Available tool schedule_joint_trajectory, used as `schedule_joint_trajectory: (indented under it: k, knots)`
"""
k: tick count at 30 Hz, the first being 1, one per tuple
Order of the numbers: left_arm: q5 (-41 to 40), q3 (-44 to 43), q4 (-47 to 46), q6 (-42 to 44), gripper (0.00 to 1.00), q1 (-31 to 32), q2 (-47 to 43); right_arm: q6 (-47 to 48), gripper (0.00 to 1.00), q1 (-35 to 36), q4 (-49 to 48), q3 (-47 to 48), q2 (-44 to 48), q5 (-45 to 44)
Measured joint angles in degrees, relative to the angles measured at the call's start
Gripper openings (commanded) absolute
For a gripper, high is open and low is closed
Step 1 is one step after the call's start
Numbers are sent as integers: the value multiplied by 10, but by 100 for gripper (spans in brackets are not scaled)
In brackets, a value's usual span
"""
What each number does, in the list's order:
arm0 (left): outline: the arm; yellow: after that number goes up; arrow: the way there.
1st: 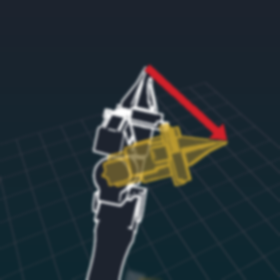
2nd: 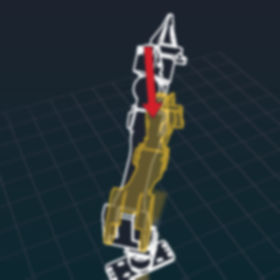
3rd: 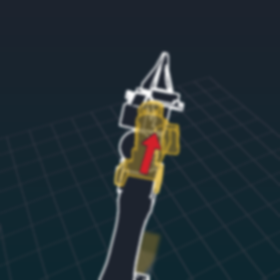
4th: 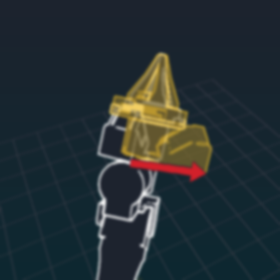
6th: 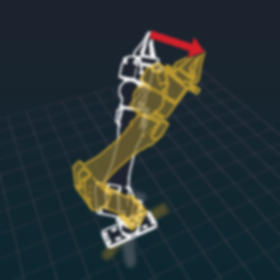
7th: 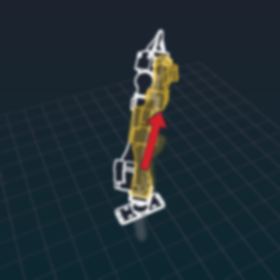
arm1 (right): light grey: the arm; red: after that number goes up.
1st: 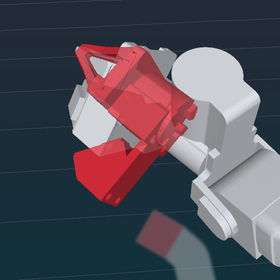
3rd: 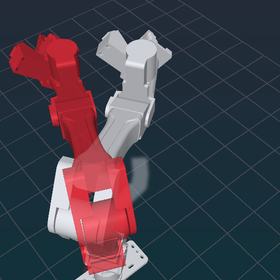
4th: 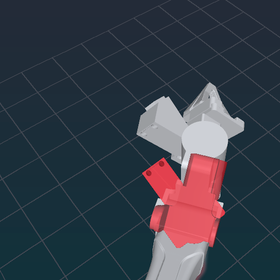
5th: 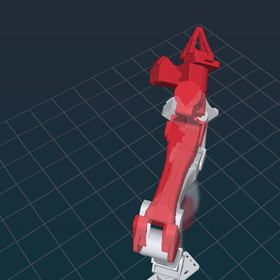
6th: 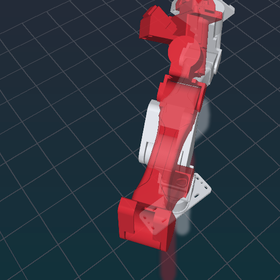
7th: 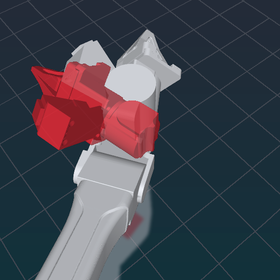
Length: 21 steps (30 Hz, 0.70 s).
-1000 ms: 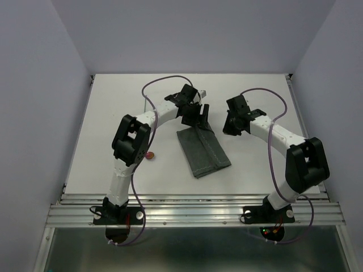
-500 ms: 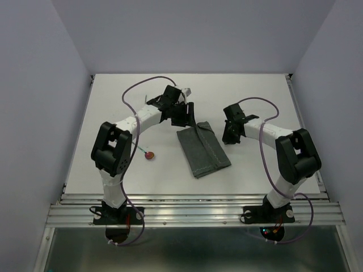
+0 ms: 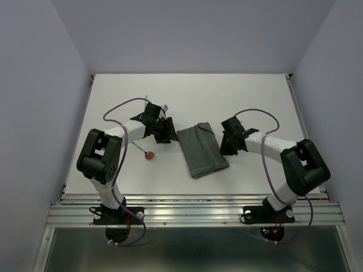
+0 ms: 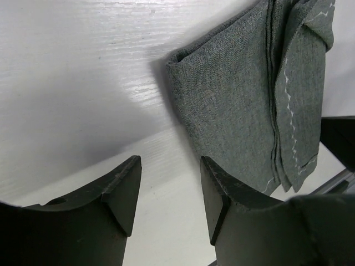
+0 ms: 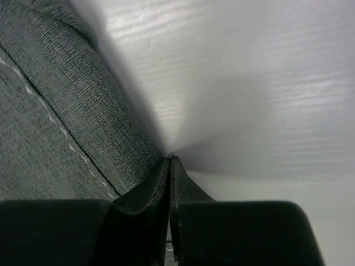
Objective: Fold the napkin into a case and place the utensils inside
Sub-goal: Pick up the 2/3-rectangle-folded napkin from the center of the board.
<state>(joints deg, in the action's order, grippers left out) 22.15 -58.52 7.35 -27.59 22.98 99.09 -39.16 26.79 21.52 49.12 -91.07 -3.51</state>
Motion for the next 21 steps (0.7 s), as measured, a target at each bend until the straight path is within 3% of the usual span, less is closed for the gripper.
schedule_joint_trajectory:
  k: [5,12,21]
  knots:
    - [12,-1,-26,-1,56,2,27,-57,7,52,-19,-35,26,14]
    - [42,-54,-44,0,52,2,90,-75,9,70,12,-31,52,0]
    - [37,-99,-38,8,52,2,122,-17,9,25,46,126,-6,-48]
